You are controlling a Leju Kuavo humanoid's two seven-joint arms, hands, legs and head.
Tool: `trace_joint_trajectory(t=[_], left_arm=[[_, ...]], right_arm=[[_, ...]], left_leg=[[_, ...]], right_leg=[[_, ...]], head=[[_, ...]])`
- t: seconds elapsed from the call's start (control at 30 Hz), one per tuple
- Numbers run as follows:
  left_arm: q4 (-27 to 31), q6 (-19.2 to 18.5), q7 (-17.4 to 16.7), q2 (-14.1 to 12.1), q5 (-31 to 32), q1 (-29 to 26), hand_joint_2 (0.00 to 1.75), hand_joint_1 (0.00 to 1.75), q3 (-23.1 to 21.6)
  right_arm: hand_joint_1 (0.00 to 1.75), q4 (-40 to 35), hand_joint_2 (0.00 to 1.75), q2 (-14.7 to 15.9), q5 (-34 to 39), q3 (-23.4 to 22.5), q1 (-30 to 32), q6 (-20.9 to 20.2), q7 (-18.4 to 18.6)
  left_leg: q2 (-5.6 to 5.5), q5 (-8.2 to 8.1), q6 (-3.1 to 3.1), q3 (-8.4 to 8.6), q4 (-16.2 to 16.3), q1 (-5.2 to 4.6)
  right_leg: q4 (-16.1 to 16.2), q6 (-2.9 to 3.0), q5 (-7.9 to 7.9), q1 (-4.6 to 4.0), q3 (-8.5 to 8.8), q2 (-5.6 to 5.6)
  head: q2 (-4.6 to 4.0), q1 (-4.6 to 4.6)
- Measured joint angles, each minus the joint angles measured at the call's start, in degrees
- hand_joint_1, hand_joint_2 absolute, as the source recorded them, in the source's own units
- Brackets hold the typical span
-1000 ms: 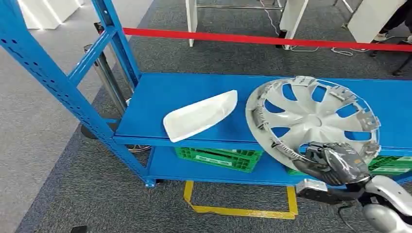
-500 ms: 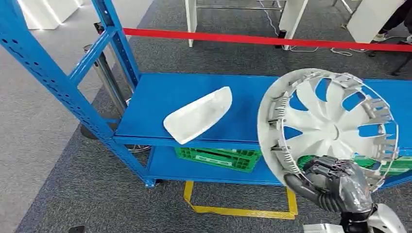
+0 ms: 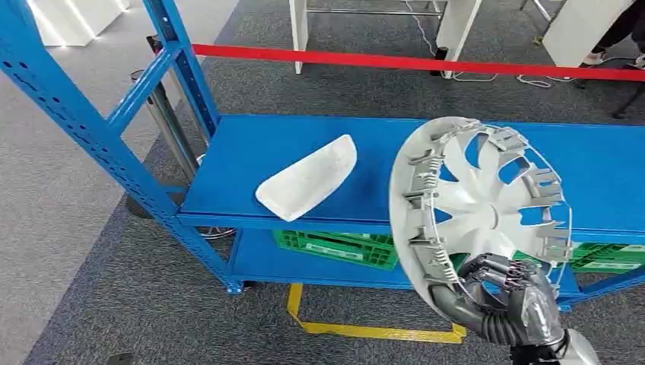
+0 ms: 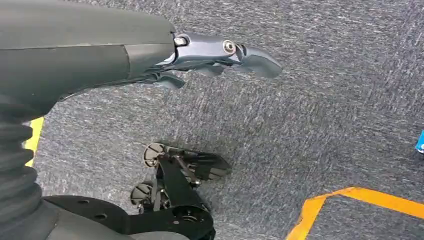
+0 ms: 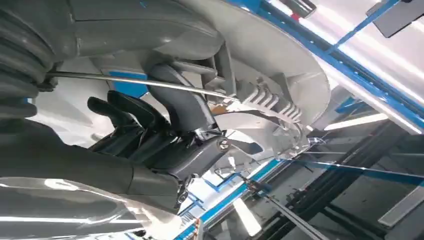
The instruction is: Take the parts from the cabinet and place them on the table.
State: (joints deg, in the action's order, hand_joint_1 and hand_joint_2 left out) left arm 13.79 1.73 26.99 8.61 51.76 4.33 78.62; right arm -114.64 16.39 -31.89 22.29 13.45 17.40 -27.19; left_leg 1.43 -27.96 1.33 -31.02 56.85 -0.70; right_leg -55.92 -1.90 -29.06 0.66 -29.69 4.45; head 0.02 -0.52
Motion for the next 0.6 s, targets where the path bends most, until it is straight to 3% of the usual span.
trace_joint_trajectory(t=[0.2, 0.37, 0.47, 0.53, 0.57, 0.6], left_arm=[[0.0, 1.18, -0.15, 0.0, 0.2, 0.06, 1.75, 0.0, 0.0], [0.0, 2.14, 0.37, -0.02, 1.57, 0.07, 1.75, 0.0, -0.02], [0.0, 2.32, 0.66, -0.09, 1.99, 0.06, 1.75, 0.0, -0.04], [0.0, 2.34, 0.65, -0.09, 2.1, 0.04, 1.75, 0.0, -0.04], [0.0, 2.38, 0.65, -0.04, 2.16, 0.09, 1.75, 0.0, -0.06], [0.0, 2.45, 0.65, 0.07, 2.21, 0.14, 1.75, 0.0, -0.09]], right_arm=[[1.75, 0.04, 1.75, -1.84, 6.13, 0.37, 0.2, -1.98, -2.09], [1.75, 0.61, 1.75, -4.83, 15.42, 0.59, 0.36, -7.04, -5.03], [1.75, 1.25, 1.75, -6.44, 17.16, 0.65, 0.24, -9.0, -6.53], [1.75, 1.33, 1.75, -7.26, 17.53, 0.72, 0.08, -9.68, -7.15], [1.75, 1.35, 1.75, -7.48, 17.64, 0.72, -0.02, -10.05, -7.43], [1.75, 1.44, 1.75, -7.61, 17.66, 0.72, -0.05, -10.32, -7.67]], left_leg=[[0.0, -0.03, 0.03, -0.02, 0.11, -0.12], [0.03, -0.17, 0.21, -0.12, 0.38, -0.24], [0.0, -0.31, 0.48, -0.34, 0.63, -0.3], [-0.21, 0.28, 1.08, -0.39, 0.31, -0.38], [-0.22, 0.94, 1.41, -0.14, -0.62, 0.34], [-0.28, 1.2, 1.67, -0.21, -0.76, 0.29]], right_leg=[[0.03, -0.03, 0.03, 0.1, 0.0, 0.01], [0.03, -0.11, 0.06, 0.2, 0.0, 0.01], [0.07, -0.38, 0.19, 0.24, 0.0, 0.14], [0.18, -0.9, 0.65, 0.21, 0.17, 0.4], [-0.16, -1.01, -0.32, 0.43, -0.42, -0.22], [-1.46, -1.06, -1.98, 0.41, -0.94, -2.05]], head=[[0.0, 0.02], [0.0, 0.02], [0.0, 0.02], [0.0, 0.04], [0.0, 0.04], [0.0, -0.07]])
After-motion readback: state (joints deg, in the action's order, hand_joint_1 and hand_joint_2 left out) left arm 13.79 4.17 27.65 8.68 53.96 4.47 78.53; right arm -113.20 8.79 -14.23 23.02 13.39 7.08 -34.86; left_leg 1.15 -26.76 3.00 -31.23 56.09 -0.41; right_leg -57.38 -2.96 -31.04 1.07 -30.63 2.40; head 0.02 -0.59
